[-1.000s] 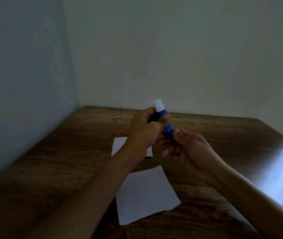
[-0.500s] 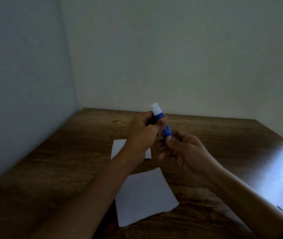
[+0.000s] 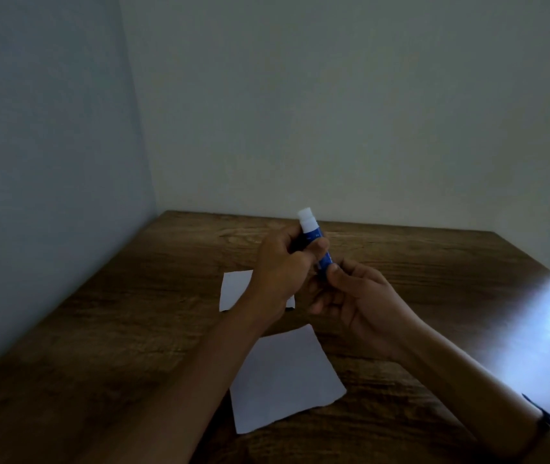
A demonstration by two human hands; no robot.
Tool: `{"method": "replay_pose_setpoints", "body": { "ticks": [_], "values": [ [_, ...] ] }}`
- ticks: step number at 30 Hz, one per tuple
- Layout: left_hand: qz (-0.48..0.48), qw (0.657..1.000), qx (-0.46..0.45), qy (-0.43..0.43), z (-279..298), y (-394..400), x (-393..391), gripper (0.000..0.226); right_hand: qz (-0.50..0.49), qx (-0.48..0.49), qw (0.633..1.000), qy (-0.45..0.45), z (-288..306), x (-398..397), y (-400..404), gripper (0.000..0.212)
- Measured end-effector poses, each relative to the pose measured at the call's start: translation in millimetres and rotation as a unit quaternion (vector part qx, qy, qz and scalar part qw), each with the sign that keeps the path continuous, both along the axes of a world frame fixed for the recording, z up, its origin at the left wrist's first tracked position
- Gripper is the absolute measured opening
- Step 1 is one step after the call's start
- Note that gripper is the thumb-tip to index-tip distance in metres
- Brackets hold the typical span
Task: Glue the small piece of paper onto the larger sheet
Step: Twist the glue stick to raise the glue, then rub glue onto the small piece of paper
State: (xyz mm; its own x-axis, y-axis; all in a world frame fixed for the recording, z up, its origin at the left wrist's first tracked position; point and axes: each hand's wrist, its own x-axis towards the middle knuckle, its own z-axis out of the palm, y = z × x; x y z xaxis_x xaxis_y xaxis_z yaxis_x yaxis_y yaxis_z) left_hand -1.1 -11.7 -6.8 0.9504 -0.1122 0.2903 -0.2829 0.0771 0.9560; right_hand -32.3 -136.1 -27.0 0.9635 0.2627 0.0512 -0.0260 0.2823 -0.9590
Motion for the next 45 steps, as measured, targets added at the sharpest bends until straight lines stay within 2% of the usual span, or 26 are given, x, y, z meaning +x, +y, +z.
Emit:
{"method": "replay_pose_setpoints", "body": {
  "ticks": [5, 10, 16, 20, 24, 27, 28, 30, 32, 37, 40, 45],
  "values": [
    [-0.004, 1.000, -0.015, 0.003, 1.7, 4.0, 1.0, 0.008, -0.012, 0.007, 1.000, -0.008, -1.0, 1.2, 1.6, 0.030],
    [0.002, 1.000, -0.018, 0.005, 1.8, 4.7, 1.7, 0.007, -0.015, 0.006, 1.000, -0.001, -1.6, 1.4, 0.0, 0.022],
    [-0.046, 0.996, -0.050, 0.059, -0.2, 7.8, 5.0, 0.012, -0.028, 0.028, 0.999, -0.021, 0.8, -1.6, 6.4, 0.028],
    [-0.071, 0.996, -0.007, 0.054, -5.0, 11.3, 7.5, 0.006, -0.057, 0.041, 0.997, -0.035, -0.2, -2.9, 12.0, 0.018],
    [-0.158, 0.986, 0.038, 0.042, -3.9, 27.2, 11.1, 0.036, -0.088, 0.119, 0.988, -0.050, 5.9, -4.4, 16.0, 0.019],
    [-0.080, 0.986, 0.141, 0.039, -3.9, 40.9, 22.8, 0.016, -0.118, 0.168, 0.977, -0.064, 12.4, -5.2, 14.4, 0.020],
    [-0.044, 0.977, 0.206, 0.022, -5.3, 45.6, 27.4, 0.014, -0.126, 0.175, 0.974, -0.066, 14.0, -6.3, 13.4, 0.021],
    [0.007, 0.930, 0.365, -0.047, -11.0, 54.2, 35.9, 0.025, -0.140, 0.183, 0.971, -0.059, 16.2, -7.9, 11.5, 0.022],
    [0.016, 0.885, 0.453, -0.103, -18.3, 61.3, 41.0, 0.033, -0.153, 0.188, 0.969, -0.045, 16.8, -9.5, 11.2, 0.023],
    [-0.021, 0.828, 0.548, -0.117, -30.5, 64.0, 43.2, 0.030, -0.174, 0.191, 0.966, -0.021, 14.5, -12.2, 16.6, 0.024],
    [-0.018, 0.818, 0.561, -0.125, -32.7, 63.5, 41.7, 0.038, -0.180, 0.179, 0.967, -0.031, 13.9, -12.0, 18.8, 0.021],
    [-0.008, 0.782, 0.607, -0.143, -44.4, 63.5, 39.0, 0.050, -0.187, 0.116, 0.972, -0.077, 9.1, -8.8, 17.2, 0.014]
  ]
}}
